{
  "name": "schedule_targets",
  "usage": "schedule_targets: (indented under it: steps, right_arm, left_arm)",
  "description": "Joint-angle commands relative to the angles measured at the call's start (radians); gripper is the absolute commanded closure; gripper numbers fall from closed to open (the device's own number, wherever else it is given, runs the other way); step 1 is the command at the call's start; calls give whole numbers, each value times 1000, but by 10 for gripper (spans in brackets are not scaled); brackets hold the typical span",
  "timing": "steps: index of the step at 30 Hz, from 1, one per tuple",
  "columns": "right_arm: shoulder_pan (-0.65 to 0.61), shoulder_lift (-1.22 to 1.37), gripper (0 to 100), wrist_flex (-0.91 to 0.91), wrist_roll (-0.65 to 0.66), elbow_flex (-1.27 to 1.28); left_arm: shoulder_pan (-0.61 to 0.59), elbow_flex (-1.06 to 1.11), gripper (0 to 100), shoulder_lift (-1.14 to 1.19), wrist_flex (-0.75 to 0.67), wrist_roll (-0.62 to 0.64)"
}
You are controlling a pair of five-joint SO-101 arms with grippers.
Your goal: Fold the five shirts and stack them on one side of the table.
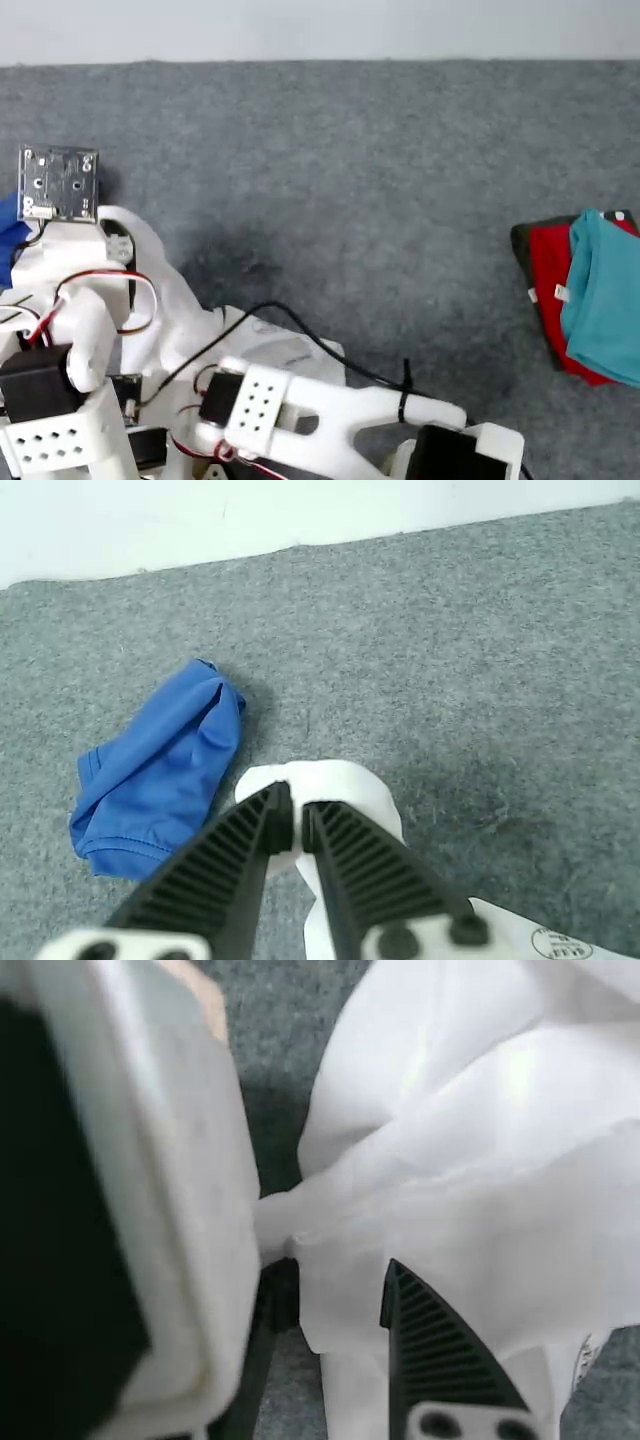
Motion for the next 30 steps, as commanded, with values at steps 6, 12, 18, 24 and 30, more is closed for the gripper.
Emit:
schedule_targets:
  steps: [6, 12, 18, 24, 30]
  right_arm:
    - [22, 8, 852, -125, 11, -11]
    - [101, 110, 902, -199, 12, -9]
    - [116, 134, 991, -208, 15, -9]
    - [254, 119, 989, -47, 14, -118]
    - [372, -7, 989, 168, 14, -227]
  left_arm:
    - [-5, -5, 986, -9, -12, -11]
    - [-3, -5, 986, -9, -11, -11]
    - [-2, -5, 986, -9, -11, -11]
    - [-2, -5, 986, -9, -11, -11]
    - [-2, -4, 986, -9, -11, -11]
